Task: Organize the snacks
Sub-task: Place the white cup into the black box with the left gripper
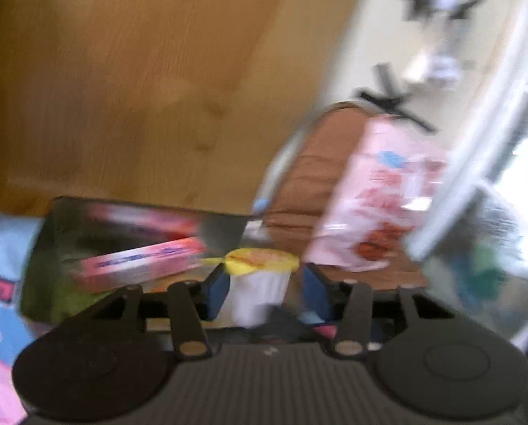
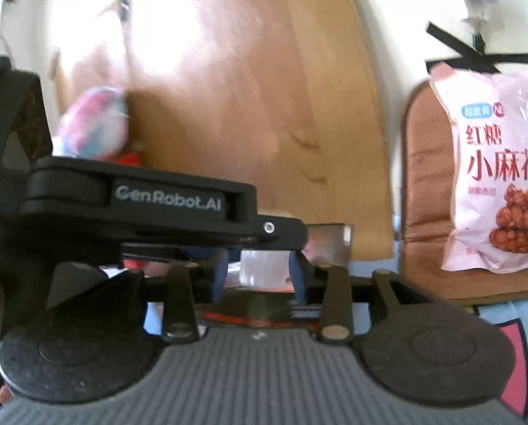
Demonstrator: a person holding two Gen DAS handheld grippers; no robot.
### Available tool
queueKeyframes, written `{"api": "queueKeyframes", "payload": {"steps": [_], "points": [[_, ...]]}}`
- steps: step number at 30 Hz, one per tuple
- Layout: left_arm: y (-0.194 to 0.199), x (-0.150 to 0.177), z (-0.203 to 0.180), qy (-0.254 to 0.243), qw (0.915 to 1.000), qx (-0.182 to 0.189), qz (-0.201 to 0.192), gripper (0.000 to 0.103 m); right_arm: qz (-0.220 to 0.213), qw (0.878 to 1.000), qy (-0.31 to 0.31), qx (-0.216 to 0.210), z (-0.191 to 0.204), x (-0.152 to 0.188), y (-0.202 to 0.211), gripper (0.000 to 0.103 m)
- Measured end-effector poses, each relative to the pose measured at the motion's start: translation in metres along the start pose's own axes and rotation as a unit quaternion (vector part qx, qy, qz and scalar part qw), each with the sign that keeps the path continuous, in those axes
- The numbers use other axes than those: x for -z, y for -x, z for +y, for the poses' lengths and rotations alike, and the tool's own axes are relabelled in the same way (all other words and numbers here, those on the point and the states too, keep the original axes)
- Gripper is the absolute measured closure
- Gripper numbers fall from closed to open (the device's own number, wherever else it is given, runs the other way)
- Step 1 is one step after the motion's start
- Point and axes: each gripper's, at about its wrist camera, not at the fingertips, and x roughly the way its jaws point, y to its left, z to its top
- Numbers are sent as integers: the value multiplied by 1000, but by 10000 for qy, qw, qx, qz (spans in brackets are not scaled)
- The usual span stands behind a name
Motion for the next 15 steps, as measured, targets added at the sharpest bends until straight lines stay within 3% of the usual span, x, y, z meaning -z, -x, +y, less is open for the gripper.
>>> {"api": "queueKeyframes", "payload": {"steps": [3,5,8,11,15], "points": [[31,9,22,155,9983,387,-415,58,-52,9990,-451,-6,-19,9,19,61],[49,19,40,290,9979,319,-483,58,29,9968,-790,-67,-33,20,39,60],[57,33,61,557,9974,428,-169,58,403,9891,-1406,-191,-49,43,58,59],[53,47,66,460,9978,467,133,58,669,9774,-1937,-512,-51,62,73,59],[39,61,66,414,9958,652,494,58,788,9797,-1746,-584,-25,69,82,60]]}}
